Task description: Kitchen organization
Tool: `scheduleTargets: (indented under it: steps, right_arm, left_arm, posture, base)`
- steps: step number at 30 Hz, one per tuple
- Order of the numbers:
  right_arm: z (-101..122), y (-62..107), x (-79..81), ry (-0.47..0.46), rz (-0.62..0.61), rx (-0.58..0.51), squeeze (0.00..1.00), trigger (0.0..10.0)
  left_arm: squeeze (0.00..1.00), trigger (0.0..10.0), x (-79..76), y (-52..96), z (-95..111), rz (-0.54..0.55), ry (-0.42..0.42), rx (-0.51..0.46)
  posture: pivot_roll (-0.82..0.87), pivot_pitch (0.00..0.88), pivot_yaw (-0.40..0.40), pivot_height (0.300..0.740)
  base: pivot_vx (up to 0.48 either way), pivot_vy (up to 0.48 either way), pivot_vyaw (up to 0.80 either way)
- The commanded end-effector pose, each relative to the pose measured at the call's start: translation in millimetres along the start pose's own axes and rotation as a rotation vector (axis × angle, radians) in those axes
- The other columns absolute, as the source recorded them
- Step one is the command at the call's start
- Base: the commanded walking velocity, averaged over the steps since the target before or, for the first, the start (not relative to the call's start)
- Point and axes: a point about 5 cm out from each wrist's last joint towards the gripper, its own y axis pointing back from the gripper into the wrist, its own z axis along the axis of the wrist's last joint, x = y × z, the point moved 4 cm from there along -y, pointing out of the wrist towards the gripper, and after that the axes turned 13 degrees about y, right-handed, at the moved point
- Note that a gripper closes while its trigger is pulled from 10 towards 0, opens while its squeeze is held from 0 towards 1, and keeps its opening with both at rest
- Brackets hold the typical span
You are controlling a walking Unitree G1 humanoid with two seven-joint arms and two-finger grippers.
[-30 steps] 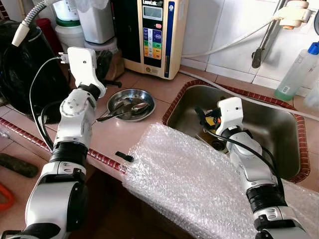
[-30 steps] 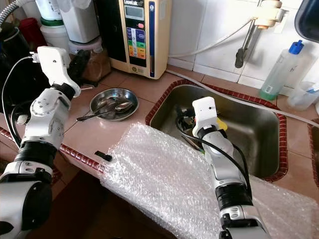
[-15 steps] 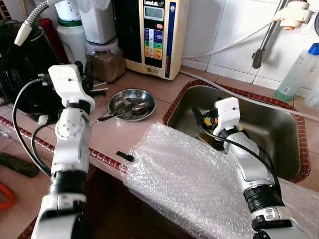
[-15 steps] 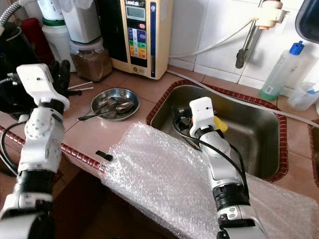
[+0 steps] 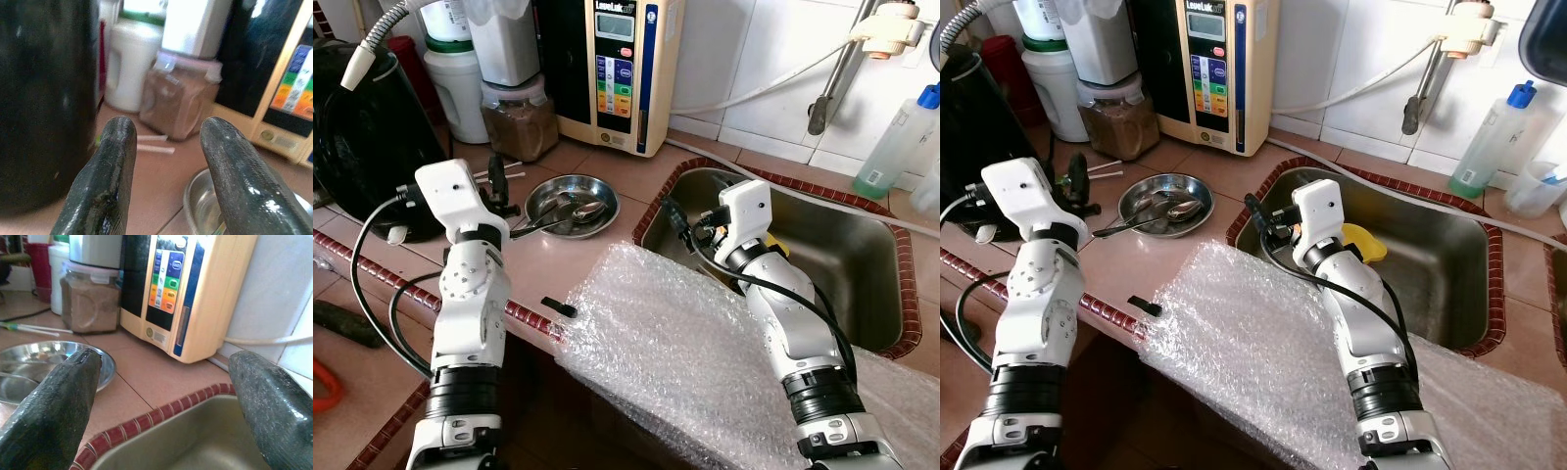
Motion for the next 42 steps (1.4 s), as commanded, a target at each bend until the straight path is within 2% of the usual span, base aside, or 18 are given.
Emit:
scheduleTargets:
  steps: [1,4,7,13,14,15,16,24,29,30,31,32,33,42]
  right_arm:
    - [9,0.2,3.8,-0.008,0.024,-0.030,0.00,10.0]
    - [12,3.0,16.6,0.000,0.106,-0.042,0.00,10.0]
    - [12,4.7,21.7,0.009,0.141,-0.039,0.00,10.0]
    - [9,5.3,19.2,0.020,0.125,-0.022,0.00,10.0]
    - [10,5.0,19.4,0.023,0.126,-0.019,0.00,10.0]
    - [10,5.0,19.4,0.023,0.126,-0.019,0.00,10.0]
    - [9,4.7,19.9,0.040,0.129,-0.012,0.00,10.0]
    - [8,5.7,19.5,0.045,0.129,-0.007,0.00,10.0]
    - [7,5.3,20.8,0.056,0.130,-0.001,0.00,10.0]
    - [7,5.3,20.7,0.056,0.130,-0.002,0.00,10.0]
    - [7,5.3,20.6,0.056,0.129,-0.001,0.00,10.0]
    - [7,5.3,20.6,0.055,0.129,0.000,0.00,10.0]
    - [7,5.3,20.7,0.055,0.130,0.000,0.00,10.0]
    - [4,5.2,19.4,0.062,0.126,0.013,0.00,10.0]
  left_arm:
    - [1.00,10.0,4.5,1.0,1,0.028,0.013,0.007]
    - [1.00,10.0,3.5,2.5,-5,0.036,0.025,0.041]
    - [1.00,10.0,3.3,3.9,-12,0.047,0.037,0.074]
    - [1.00,10.0,1.0,3.5,-26,0.034,0.062,0.137]
    - [0.85,10.0,0.9,3.4,-29,0.036,0.072,0.155]
    - [0.85,10.0,0.9,3.4,-29,0.036,0.072,0.155]
    - [0.00,10.0,-1.4,3.4,-37,0.022,0.082,0.193]
    - [0.00,10.0,-9.8,5.5,-43,-0.004,0.100,0.232]
    - [0.00,10.0,-12.2,10.8,-56,-0.014,0.115,0.281]
    - [0.00,8.8,-12.3,10.7,-56,-0.014,0.116,0.281]
    - [0.00,4.2,-12.4,10.5,-56,-0.015,0.116,0.281]
    - [0.00,4.2,-12.7,10.4,-56,-0.015,0.124,0.281]
    - [0.00,0.0,-14.0,10.0,-56,-0.020,0.128,0.283]
    - [0.00,0.0,-19.5,10.2,-55,-0.029,0.161,0.291]
  posture:
    - [0.09,0.000,0.019,0.740]
    - [0.09,0.000,0.020,0.740]
    - [0.09,0.000,0.022,0.740]
    - [0.09,0.000,0.023,0.740]
    - [0.09,0.000,0.024,0.740]
    - [0.09,0.000,0.024,0.740]
    - [0.09,0.000,0.024,0.740]
    - [0.09,0.000,0.024,0.740]
    - [0.08,0.000,0.022,0.740]
    - [0.08,0.000,0.022,0.740]
    - [0.08,0.000,0.022,0.740]
    - [0.08,0.000,0.021,0.740]
    - [0.08,0.000,0.021,0.740]
    - [0.08,0.000,0.024,0.740]
  base:
    - [0.000,0.000,0.00]
    - [0.000,0.000,0.00]
    - [0.000,0.000,0.00]
    - [0.000,0.000,0.00]
    - [0.000,0.000,0.00]
    - [0.000,0.000,0.00]
    - [0.000,0.000,0.00]
    - [0.000,0.000,0.00]
    - [0.000,0.000,0.00]
    - [0.000,0.000,0.00]
    - [0.000,0.000,0.00]
    - [0.000,0.000,0.00]
    - [0.000,0.000,0.00]
    - [0.000,0.000,0.00]
